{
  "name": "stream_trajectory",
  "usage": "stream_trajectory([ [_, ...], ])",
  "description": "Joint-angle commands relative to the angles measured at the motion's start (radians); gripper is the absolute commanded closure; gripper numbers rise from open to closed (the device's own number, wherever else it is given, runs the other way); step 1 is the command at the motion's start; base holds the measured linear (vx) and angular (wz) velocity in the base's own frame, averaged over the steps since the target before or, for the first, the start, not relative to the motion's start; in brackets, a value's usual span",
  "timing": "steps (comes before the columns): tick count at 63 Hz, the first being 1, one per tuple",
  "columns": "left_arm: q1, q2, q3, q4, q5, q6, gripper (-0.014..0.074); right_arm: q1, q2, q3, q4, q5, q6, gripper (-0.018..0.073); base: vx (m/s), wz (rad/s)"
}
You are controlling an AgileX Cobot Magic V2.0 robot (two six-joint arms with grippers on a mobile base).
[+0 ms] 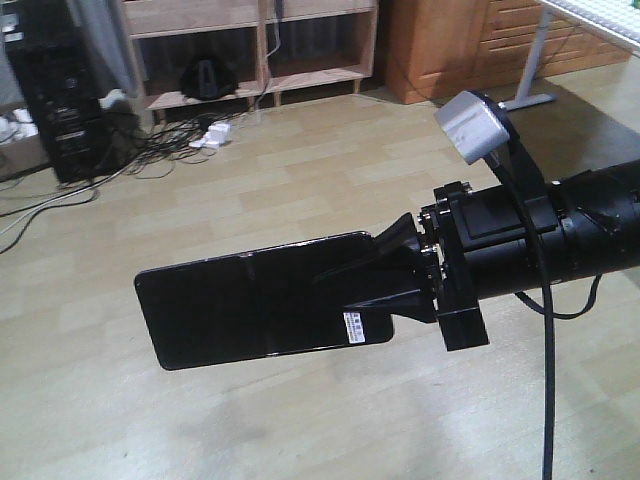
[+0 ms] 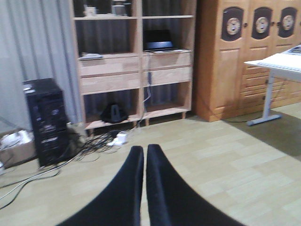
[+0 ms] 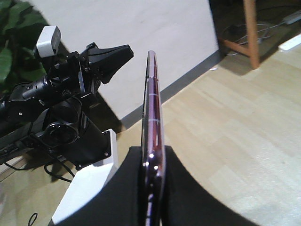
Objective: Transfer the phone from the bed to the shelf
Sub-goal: 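Hold the phone in the right gripper while the base drives to the shelf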
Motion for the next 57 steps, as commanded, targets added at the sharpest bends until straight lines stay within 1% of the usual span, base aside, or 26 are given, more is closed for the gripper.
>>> stream_trajectory([
  [1,-0.005,-0.007,-0.025,-0.011,-0.069,-0.009,0.0595,-0.002,-0.03,-0.027,0.095,0.078,-0.006,0.0562,0.41,-0.33],
  [57,-0.005,-0.007,-0.025,-0.011,-0.069,-0.009,0.0595,-0.002,-0.032,-0.027,0.094,0.078,-0.006,0.0562,0.44,-0.26],
])
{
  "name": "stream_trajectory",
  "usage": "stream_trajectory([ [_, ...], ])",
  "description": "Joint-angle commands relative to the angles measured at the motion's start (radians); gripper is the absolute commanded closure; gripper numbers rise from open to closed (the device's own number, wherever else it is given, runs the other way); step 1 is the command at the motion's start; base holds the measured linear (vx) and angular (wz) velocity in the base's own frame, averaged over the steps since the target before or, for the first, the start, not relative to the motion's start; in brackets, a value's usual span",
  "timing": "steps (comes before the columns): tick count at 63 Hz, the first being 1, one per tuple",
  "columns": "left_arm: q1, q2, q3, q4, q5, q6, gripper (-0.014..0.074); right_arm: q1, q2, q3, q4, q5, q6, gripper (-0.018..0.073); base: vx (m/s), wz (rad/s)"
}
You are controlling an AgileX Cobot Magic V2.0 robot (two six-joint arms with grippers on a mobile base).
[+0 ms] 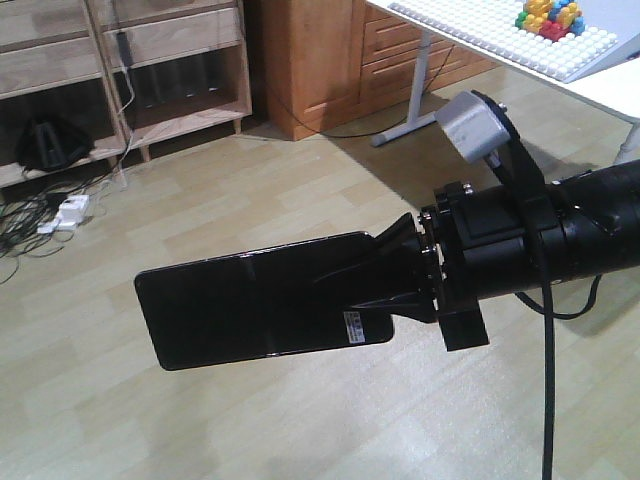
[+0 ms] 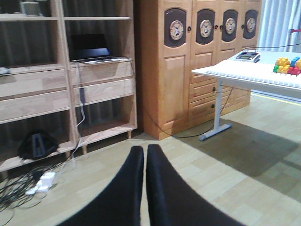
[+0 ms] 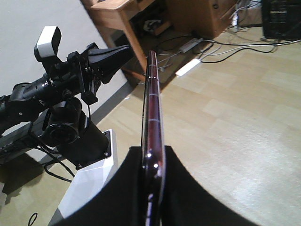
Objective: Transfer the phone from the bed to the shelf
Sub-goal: 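Hold the phone in the right gripper while the base drives to the shelf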
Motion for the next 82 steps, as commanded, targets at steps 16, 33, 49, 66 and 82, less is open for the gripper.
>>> stream_trajectory([
  [16,-0.005,-0.007,-0.025,-0.011,-0.069,-0.009,0.0595,-0.002,-0.032,-0.027,0.095,0.077,-0.006,0.0562,0.47,-0.14],
  [33,-0.005,-0.007,-0.025,-0.011,-0.069,-0.009,0.0595,-0.002,-0.033,-0.027,0.095,0.077,-0.006,0.0562,0.47,-0.03],
  [49,-0.005,-0.007,-0.025,-0.011,-0.069,-0.009,0.0595,-0.002,-0.033,-0.027,0.095,0.077,-0.006,0.0562,0.47,0.05],
  [66,-0.005,-0.007,-0.025,-0.011,-0.069,-0.009,0.0595,-0.002,-0.033,-0.027,0.095,0.077,-0.006,0.0562,0.46,0.07],
  [82,-0.005,-0.007,-0.025,-0.011,-0.069,-0.009,0.0595,-0.002,-0.033,-0.027,0.095,0.077,-0.006,0.0562,0.46,0.06],
])
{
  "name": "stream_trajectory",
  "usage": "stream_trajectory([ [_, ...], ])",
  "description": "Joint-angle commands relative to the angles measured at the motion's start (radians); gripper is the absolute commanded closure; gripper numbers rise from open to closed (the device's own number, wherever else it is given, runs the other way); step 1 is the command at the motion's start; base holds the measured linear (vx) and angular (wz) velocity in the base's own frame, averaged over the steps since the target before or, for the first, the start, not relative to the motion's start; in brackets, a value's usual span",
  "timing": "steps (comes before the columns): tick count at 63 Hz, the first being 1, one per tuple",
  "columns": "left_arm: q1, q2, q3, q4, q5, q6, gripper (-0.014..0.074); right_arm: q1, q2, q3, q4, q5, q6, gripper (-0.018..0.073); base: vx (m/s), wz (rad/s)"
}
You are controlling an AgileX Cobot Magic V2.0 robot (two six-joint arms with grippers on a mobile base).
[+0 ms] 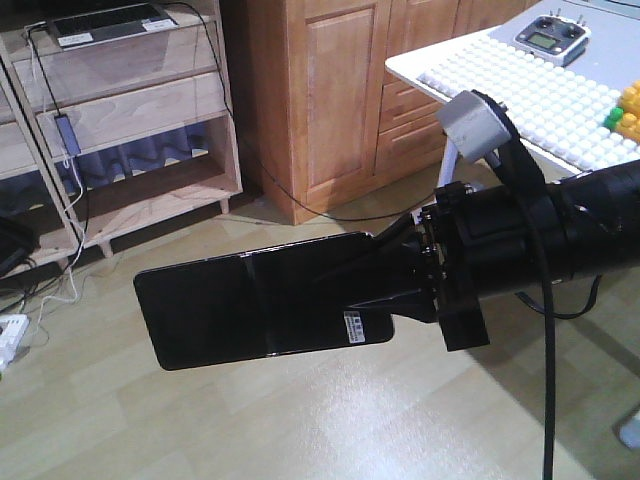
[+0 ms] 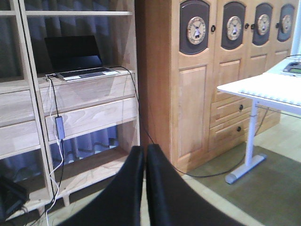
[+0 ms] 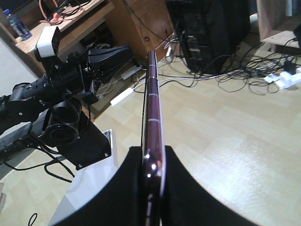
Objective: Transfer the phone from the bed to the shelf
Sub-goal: 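Hold the phone in the right gripper while the base drives to the shelf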
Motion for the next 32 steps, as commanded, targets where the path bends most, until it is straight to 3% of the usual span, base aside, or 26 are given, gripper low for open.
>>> stream_trajectory([
  [1,-0.005,-0.007,-0.025,-0.011,-0.069,-0.009,0.0595,-0.002,-0.031,-0.027,0.095,0.078,-0.006,0.0562,0.46,0.05],
  [32,-0.005,-0.007,-0.025,-0.011,-0.069,-0.009,0.0595,-0.002,-0.031,-0.027,0.096,0.078,-0.006,0.0562,0.46,0.1],
])
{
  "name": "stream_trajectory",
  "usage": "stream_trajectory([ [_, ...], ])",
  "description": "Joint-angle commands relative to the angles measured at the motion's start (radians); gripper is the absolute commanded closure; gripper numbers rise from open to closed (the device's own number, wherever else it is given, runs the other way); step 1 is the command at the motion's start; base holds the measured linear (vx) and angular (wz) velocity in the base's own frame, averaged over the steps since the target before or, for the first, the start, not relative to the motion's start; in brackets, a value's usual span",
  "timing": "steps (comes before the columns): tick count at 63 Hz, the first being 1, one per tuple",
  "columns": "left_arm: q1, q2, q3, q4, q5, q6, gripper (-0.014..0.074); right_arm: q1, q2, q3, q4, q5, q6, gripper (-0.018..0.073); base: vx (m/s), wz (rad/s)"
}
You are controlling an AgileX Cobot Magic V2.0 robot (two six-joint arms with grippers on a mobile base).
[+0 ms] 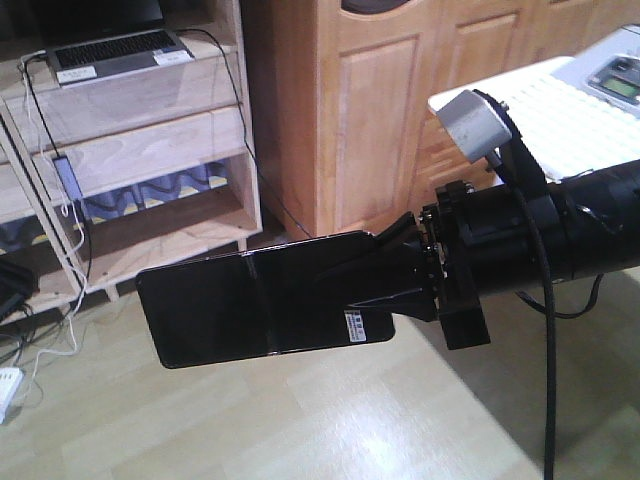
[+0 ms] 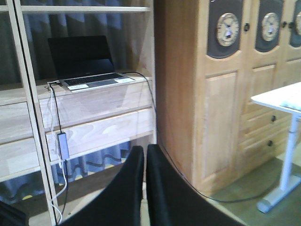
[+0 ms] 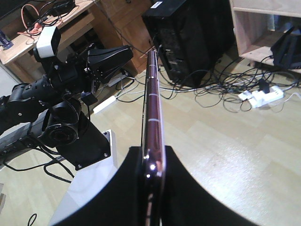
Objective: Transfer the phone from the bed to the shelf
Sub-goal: 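Hold the phone in the right gripper while the base drives to the shelf, then raise the held phone with the right gripper above the upper shelf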
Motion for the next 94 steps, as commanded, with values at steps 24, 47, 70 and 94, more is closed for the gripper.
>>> stream_trajectory([
  [24,-0.005,-0.007,-0.025,-0.011,-0.069,-0.009,0.0595,-0.002,-0.031,-0.027,0.095,0.078,-0.006,0.0562,0.47,0.21],
  [47,-0.005,-0.007,-0.025,-0.011,-0.069,-0.009,0.0595,-0.002,-0.031,-0.027,0.095,0.078,-0.006,0.0562,0.46,0.19],
  [70,-0.005,-0.007,-0.025,-0.011,-0.069,-0.009,0.0595,-0.002,-0.031,-0.027,0.095,0.078,-0.006,0.0562,0.42,0.21],
  [94,-0.005,-0.007,-0.025,-0.011,-0.069,-0.009,0.0595,-0.002,-0.031,-0.027,0.095,0.076,-0.006,0.0562,0.37,0.28],
])
